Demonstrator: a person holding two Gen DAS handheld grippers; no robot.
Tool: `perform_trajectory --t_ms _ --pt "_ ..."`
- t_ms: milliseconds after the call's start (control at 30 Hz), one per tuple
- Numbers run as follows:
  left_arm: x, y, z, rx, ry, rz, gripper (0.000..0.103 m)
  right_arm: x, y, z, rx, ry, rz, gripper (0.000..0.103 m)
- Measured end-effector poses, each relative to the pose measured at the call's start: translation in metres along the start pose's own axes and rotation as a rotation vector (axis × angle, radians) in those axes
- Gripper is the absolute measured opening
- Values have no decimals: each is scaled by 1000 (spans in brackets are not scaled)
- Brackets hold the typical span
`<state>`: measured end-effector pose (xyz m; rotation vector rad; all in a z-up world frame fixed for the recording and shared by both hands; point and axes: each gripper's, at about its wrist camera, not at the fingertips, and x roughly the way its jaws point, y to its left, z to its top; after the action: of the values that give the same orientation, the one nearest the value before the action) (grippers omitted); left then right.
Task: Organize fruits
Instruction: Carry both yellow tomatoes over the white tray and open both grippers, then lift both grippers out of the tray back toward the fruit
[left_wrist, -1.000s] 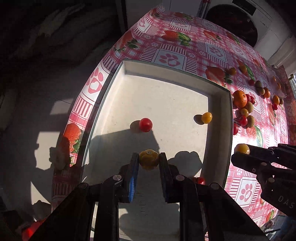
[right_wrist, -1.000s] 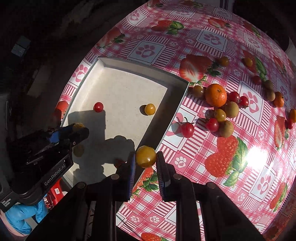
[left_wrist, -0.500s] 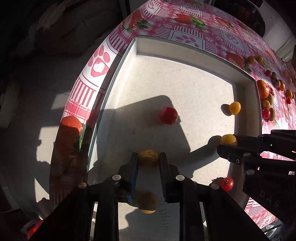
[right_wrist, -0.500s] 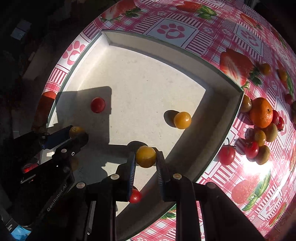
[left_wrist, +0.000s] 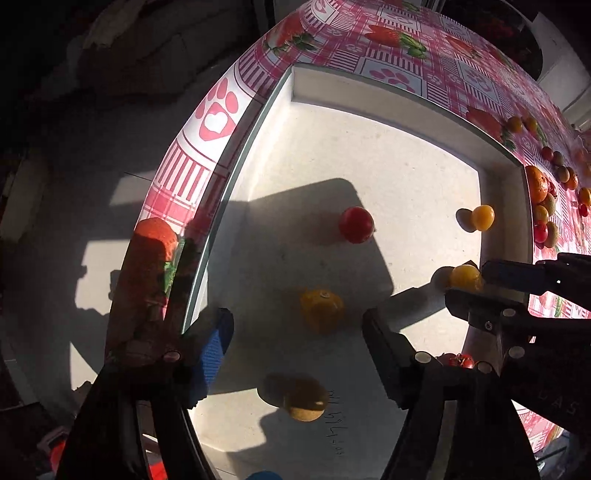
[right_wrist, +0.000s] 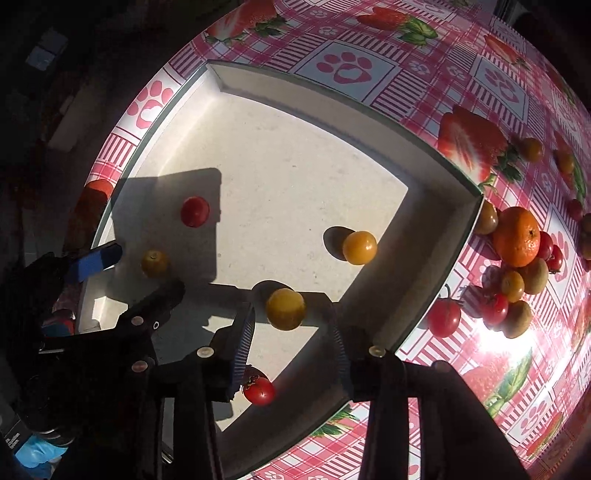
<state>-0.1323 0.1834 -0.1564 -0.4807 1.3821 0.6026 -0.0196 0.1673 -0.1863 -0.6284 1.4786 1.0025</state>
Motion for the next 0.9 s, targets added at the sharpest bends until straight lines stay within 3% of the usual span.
perform_trajectory --t_ms 33,100,133,200,367,533,700,800,900 --pt "-1 -1 -1 6 -6 8 75 -2 0 0 2 -4 5 46" --pt "-2 -2 -1 4 -8 16 103 -8 -2 -1 11 -17 10 50" --pt "-4 -2 -2 0 -11 2 103 -12 -4 -1 19 -25 27 66" --pt "-7 -8 -3 25 -19 38 103 -22 -8 -2 33 -44 64 83" --pt "-25 -21 3 66 -76 89 103 -51 -11 -7 28 -125 49 86" --pt "-38 -34 9 67 -57 87 103 -78 -25 -19 82 -194 35 87" --pt "-56 -57 8 96 -55 27 103 -94 -49 -45 162 -215 16 88" --pt "-56 -75 7 128 -8 -20 103 -96 -75 -65 230 -206 7 91" --pt "-52 -99 4 198 21 2 103 -93 -102 -88 307 -171 -3 91"
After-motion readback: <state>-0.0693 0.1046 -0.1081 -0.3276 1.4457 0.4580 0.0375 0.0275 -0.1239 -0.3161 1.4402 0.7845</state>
